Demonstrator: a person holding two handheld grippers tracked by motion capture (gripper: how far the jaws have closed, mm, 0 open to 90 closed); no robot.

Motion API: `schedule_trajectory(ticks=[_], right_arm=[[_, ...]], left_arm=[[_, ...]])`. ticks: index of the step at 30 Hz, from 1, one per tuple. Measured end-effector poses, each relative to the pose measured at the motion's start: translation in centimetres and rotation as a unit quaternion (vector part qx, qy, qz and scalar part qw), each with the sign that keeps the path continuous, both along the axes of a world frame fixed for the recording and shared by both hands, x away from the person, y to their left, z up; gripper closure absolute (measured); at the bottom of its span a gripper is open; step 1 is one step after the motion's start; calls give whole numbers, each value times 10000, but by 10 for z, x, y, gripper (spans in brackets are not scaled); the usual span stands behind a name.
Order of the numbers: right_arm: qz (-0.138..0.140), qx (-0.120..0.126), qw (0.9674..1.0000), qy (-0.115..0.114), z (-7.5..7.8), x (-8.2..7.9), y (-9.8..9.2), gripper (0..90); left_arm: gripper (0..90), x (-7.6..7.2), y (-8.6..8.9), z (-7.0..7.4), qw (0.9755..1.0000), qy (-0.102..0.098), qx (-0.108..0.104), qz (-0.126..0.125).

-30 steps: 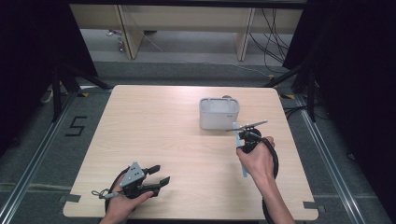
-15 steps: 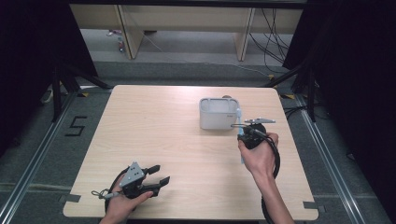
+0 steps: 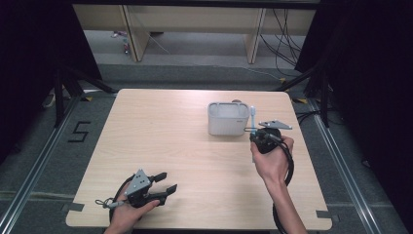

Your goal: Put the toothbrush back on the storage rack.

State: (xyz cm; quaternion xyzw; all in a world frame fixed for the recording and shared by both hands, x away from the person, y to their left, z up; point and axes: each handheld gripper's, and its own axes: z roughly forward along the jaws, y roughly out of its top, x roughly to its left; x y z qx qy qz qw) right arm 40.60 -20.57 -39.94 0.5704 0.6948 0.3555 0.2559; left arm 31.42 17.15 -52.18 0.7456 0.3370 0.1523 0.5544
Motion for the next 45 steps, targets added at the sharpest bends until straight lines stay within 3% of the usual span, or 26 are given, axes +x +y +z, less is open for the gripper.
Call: schedule_trajectory(ticks=[1, 2, 4, 5, 11, 14, 17, 20, 21, 24, 26, 27, 28, 31, 36, 40, 41, 45], right_arm=[[20, -66, 10000, 32, 1, 1, -1, 788], [18, 47, 9999, -105, 0, 1, -1, 788], [46, -60, 9998, -170, 1, 1, -2, 788], [50, 55, 9996, -254, 1, 2, -2, 788], [65, -62, 9986, -531, 4, 2, -4, 789], [1, 26, 9973, -735, 6, 1, -2, 789], [68, -128, 9930, -1176, 8, 2, -2, 789], [90, -179, 9918, -1264, 10, 3, -2, 789], [57, -168, 9896, -1428, 10, 3, -2, 789], [28, -52, 9901, -1403, 11, 3, -1, 789], [52, -230, 9868, -1604, 11, 5, -2, 789], [-43, -137, 9872, -1590, 11, 5, 0, 789], [51, -295, 9862, -1629, 12, 8, -1, 789], [-39, -195, 9858, -1667, 12, 8, 0, 789], [2, -280, 9802, -1960, 16, 14, 0, 789], [-23, -167, 9792, -2024, 18, 17, 3, 789], [23, -247, 9767, -2130, 19, 18, 2, 789], [29, -296, 9750, -2203, 22, 23, 6, 789]], left_arm=[[375, 0, 0, 0, 10000, -5, -5, 2], [375, 0, 0, 0, 10000, -11, -3, 0], [374, 0, 0, 0, 10000, -11, 2, 1], [375, 0, 0, 0, 10000, -12, 6, 2], [376, 0, 0, 0, 10000, -27, 6, 5], [378, 0, 0, 0, 10000, -25, 7, 2], [378, 0, 0, 0, 10000, -15, 0, 3], [378, 0, 0, 0, 10000, -20, 3, 1], [378, 0, 0, 0, 10000, -21, -10, 6], [378, 0, 0, 0, 10000, -23, -14, 9], [378, 0, 0, 0, 10000, -26, -5, 6], [378, -1, 0, 0, 10000, -28, -4, 7], [378, 0, 0, 0, 10000, -27, -2, 3], [378, 0, 0, 0, 10000, -15, -14, 5], [378, 0, 0, 0, 10000, -5, -39, 19], [377, 0, 0, 0, 10000, 3, -43, 21], [377, 0, 1, 0, 10000, 3, -21, 11], [377, 0, 1, 0, 10000, 25, -66, 34]])
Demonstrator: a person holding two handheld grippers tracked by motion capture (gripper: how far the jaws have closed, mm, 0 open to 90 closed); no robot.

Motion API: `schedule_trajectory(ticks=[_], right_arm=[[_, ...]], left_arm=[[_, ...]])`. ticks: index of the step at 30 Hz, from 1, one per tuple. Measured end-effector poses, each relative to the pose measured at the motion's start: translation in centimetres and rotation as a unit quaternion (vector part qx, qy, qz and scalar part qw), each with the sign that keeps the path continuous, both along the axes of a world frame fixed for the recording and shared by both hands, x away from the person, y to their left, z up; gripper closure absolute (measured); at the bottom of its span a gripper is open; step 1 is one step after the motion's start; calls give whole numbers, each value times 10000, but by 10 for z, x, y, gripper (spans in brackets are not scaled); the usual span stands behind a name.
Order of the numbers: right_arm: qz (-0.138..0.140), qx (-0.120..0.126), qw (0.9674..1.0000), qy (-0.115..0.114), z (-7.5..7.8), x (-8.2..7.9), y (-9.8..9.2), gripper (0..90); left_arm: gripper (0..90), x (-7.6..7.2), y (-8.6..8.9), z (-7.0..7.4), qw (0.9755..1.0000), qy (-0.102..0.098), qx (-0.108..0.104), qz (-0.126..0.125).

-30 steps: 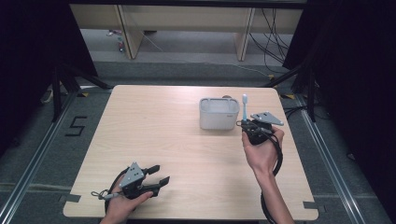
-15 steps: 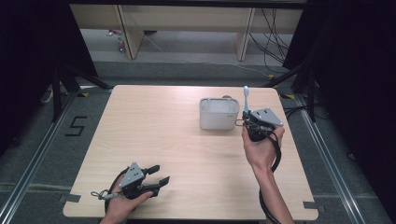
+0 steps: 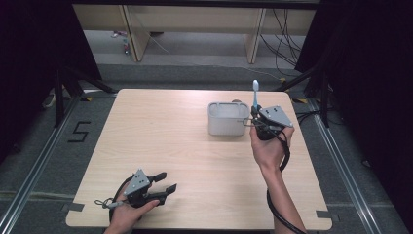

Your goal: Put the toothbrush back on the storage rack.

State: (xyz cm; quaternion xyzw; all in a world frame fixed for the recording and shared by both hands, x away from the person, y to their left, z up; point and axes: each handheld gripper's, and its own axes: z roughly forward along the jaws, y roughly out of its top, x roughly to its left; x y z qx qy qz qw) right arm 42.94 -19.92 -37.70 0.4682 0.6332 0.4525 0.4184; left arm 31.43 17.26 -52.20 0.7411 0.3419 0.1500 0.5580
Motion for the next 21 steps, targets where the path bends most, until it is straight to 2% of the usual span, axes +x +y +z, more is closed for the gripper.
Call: schedule_trajectory(ticks=[1, 6, 8, 9, 11, 12, 21], right_arm=[[-12, 22, 10000, -30, 1, 2, 1, 789], [48, 0, 9998, -192, 4, 10, 6, 789], [54, 55, 9998, -168, 5, 11, 7, 789], [53, 27, 9996, -261, 6, 13, 7, 789], [35, 30, 9995, -297, 8, 15, 7, 789], [18, 104, 9996, -274, 8, 15, 8, 789], [1, 42, 9990, -445, 10, 25, 9, 789]], left_arm=[[376, 1, 0, -1, 10000, -24, -60, -22], [376, 1, 0, -1, 9999, -34, -101, -15], [377, 1, 0, -1, 9999, -34, -99, -19], [376, 1, 1, -1, 10000, -30, -77, -30], [376, 1, 1, -1, 10000, -26, -77, -29], [376, 1, 1, -1, 10000, -22, -73, -26], [382, 1, 1, -1, 10000, -7, -74, -24]])
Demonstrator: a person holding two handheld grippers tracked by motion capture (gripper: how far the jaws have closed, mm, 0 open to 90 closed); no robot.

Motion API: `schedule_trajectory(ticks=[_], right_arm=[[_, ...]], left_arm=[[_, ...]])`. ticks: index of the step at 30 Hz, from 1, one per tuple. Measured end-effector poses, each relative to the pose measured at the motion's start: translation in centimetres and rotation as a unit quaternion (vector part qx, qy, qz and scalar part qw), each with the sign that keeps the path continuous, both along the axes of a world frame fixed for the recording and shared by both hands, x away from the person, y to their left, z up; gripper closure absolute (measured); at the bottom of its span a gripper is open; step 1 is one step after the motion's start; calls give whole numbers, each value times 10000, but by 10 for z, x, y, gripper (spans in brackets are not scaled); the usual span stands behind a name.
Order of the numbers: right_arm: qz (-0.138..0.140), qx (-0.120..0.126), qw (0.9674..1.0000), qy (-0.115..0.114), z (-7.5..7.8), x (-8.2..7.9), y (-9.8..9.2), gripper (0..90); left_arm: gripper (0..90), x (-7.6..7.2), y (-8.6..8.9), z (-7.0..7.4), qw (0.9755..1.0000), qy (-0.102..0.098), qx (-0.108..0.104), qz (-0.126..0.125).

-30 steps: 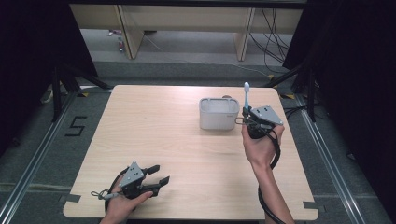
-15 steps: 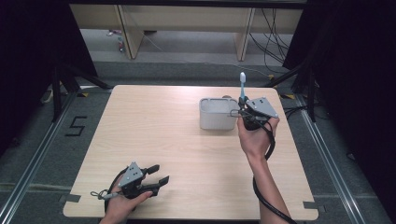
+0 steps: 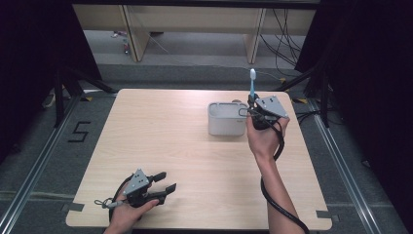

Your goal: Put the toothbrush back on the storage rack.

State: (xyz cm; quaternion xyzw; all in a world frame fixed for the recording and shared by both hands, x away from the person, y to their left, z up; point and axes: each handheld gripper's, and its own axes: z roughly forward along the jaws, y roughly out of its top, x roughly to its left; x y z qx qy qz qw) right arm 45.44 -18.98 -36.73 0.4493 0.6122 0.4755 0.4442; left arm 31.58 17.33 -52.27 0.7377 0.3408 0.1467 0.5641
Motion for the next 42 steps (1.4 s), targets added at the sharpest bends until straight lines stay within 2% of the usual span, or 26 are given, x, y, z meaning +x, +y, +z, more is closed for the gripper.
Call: schedule_trajectory(ticks=[1, 3, 7, 16, 17, 25, 26, 32, 33, 36, 37, 39, 40, 41, 42], right_arm=[[-8, 80, 10000, 32, 0, 1, 1, 789], [20, 19, 10000, -11, 0, 4, 1, 789], [43, 107, 9999, -32, 1, 9, 3, 789], [101, 64, 9999, -109, -4, 18, 6, 789], [125, 182, 9997, -69, -5, 20, 7, 789], [167, 224, 9996, -92, -12, 28, 7, 789], [137, 327, 9994, -29, -14, 28, 8, 789], [120, 333, 9994, -57, -18, 34, 4, 789], [77, 403, 9991, -39, -18, 35, 3, 789], [119, 372, 9992, -86, -19, 38, 1, 788], [123, 472, 9988, -45, -19, 38, 1, 789], [182, 483, 9986, -69, -20, 41, -1, 789], [126, 577, 9983, -14, -22, 41, 0, 789], [152, 509, 9986, -61, -22, 43, -1, 789], [151, 592, 9981, -14, -24, 43, -1, 789]], left_arm=[[383, 0, 0, 0, 10000, 0, -2, 1], [382, 0, 0, 0, 10000, 7, -11, 3], [381, 0, 0, 0, 10000, 4, -6, 2], [379, 0, 0, 0, 10000, 9, -10, -1], [379, 0, 0, 0, 10000, 8, -11, -2], [379, 0, 0, 0, 10000, 3, 6, -9], [379, 0, 0, 0, 10000, 1, 8, -9], [379, 0, 0, 0, 10000, 1, 10, -2], [379, -1, 0, 1, 9999, 33, 92, 29], [379, 0, 0, 1, 10000, 31, 86, 26], [379, 0, 0, 1, 10000, 32, 87, 26], [379, 0, 0, 1, 10000, 36, 83, 25], [379, 0, 0, 1, 10000, 39, 77, 25], [379, 0, 0, 1, 10000, 39, 68, 20], [379, 0, 0, 1, 10000, 40, 69, 19]])
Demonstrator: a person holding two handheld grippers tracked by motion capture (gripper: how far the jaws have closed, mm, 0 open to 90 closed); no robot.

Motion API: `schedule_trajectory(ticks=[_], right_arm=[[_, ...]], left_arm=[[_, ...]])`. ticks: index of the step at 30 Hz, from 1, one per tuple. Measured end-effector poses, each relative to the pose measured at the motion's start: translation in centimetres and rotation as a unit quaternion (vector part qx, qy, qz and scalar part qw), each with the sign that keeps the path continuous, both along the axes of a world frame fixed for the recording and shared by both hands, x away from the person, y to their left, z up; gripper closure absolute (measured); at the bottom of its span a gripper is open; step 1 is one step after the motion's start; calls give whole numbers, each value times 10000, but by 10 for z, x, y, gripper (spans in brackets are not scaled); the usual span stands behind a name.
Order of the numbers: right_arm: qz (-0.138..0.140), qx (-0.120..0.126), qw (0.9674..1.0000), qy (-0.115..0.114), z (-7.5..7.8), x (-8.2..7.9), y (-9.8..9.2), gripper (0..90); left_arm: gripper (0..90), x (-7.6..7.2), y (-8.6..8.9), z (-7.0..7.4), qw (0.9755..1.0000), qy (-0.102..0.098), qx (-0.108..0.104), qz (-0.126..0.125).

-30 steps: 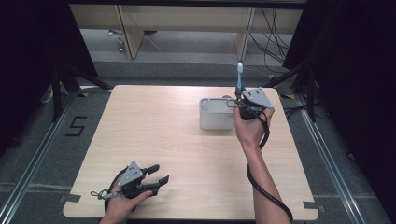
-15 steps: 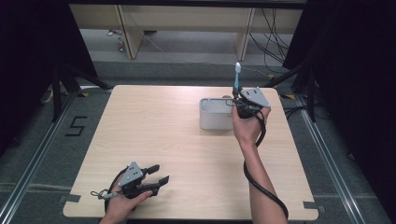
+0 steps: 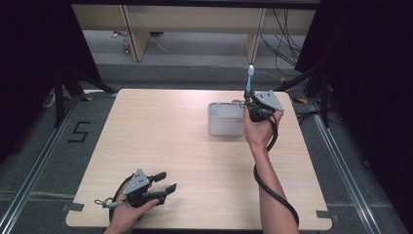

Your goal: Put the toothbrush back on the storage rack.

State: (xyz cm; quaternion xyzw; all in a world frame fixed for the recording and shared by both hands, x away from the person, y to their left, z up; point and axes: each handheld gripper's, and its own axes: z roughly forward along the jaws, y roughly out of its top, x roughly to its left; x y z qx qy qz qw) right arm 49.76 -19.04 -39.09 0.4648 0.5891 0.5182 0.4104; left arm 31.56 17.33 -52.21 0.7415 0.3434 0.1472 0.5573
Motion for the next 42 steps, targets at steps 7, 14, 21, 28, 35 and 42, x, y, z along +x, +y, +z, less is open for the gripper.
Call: schedule_trajectory(ticks=[7, 14, 21, 28, 35, 42], right_arm=[[-27, -69, 10000, -6, -6, 5, 0, 788], [-79, -135, 9999, 43, -11, 6, 0, 788], [-79, -58, 9999, 87, -15, 7, 1, 788], [-75, -110, 9999, 103, -20, 8, 1, 788], [-72, -46, 9998, 187, -24, 7, 1, 788], [-57, -89, 9997, 205, -28, 8, 0, 788]], left_arm=[[379, 0, 0, 0, 10000, 1, -10, -1], [379, 0, 0, 0, 10000, 0, 0, -2], [379, 0, 0, 0, 10000, 14, -10, 1], [379, 0, 0, 0, 10000, 14, -14, -2], [380, 0, 0, 0, 10000, 14, -12, -2], [379, 1, -1, -1, 9999, 8, -98, -30]])
